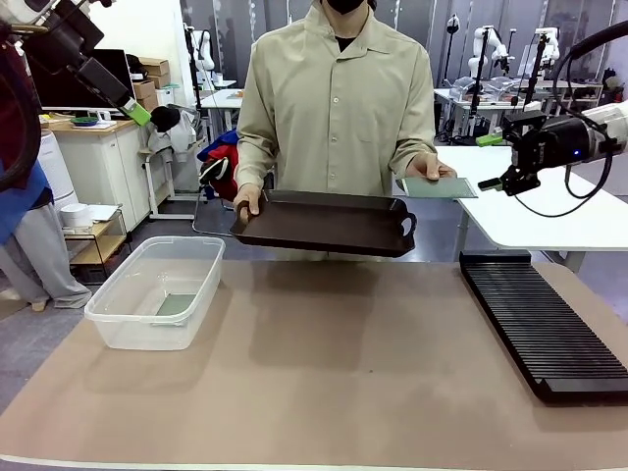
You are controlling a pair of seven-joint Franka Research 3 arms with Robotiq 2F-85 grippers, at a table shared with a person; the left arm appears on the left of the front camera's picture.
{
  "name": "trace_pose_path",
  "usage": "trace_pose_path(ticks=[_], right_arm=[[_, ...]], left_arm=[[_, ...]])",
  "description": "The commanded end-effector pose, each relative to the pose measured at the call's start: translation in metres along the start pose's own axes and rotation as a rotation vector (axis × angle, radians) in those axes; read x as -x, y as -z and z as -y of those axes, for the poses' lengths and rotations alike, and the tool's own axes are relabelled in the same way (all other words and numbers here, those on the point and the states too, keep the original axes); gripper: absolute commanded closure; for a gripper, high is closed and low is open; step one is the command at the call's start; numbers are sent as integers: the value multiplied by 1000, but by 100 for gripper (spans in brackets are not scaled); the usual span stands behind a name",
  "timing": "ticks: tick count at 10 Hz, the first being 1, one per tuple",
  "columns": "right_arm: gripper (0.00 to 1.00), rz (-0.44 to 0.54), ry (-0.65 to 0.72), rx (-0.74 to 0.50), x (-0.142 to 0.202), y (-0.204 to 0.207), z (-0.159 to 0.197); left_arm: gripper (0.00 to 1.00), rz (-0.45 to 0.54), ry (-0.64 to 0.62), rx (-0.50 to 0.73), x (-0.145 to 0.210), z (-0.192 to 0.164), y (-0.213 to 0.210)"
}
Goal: Sort PCBs into racks and boxes based on the side picked up.
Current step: Pick up the Blank PCB handed by the Human.
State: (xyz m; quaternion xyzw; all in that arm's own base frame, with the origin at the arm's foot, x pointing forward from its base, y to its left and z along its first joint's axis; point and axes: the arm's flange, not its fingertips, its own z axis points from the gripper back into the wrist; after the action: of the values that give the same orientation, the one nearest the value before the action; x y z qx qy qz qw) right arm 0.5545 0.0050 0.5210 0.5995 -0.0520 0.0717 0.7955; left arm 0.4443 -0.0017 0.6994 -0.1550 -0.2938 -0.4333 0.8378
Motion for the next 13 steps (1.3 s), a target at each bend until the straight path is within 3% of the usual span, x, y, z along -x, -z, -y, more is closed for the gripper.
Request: trace_pose_path(ticks=[1,4,5,9,13], right_arm=[[0,-2,26,-73,-8,8,7],[0,-5,-35,-110,-5,23,17],[0,-3,27,-62,-6,18,14],[0,-3,14,-67,-7,19,16],[0,-50,24,-151,-6,39,25]], left_arm=[[0,-4,1,5,1,2,0],[0,-4,1,5,1,2,0],[0,-4,1,5,1,2,0],[0,-4,1,5,1,2,0],[0,-4,1,5,1,2,0]])
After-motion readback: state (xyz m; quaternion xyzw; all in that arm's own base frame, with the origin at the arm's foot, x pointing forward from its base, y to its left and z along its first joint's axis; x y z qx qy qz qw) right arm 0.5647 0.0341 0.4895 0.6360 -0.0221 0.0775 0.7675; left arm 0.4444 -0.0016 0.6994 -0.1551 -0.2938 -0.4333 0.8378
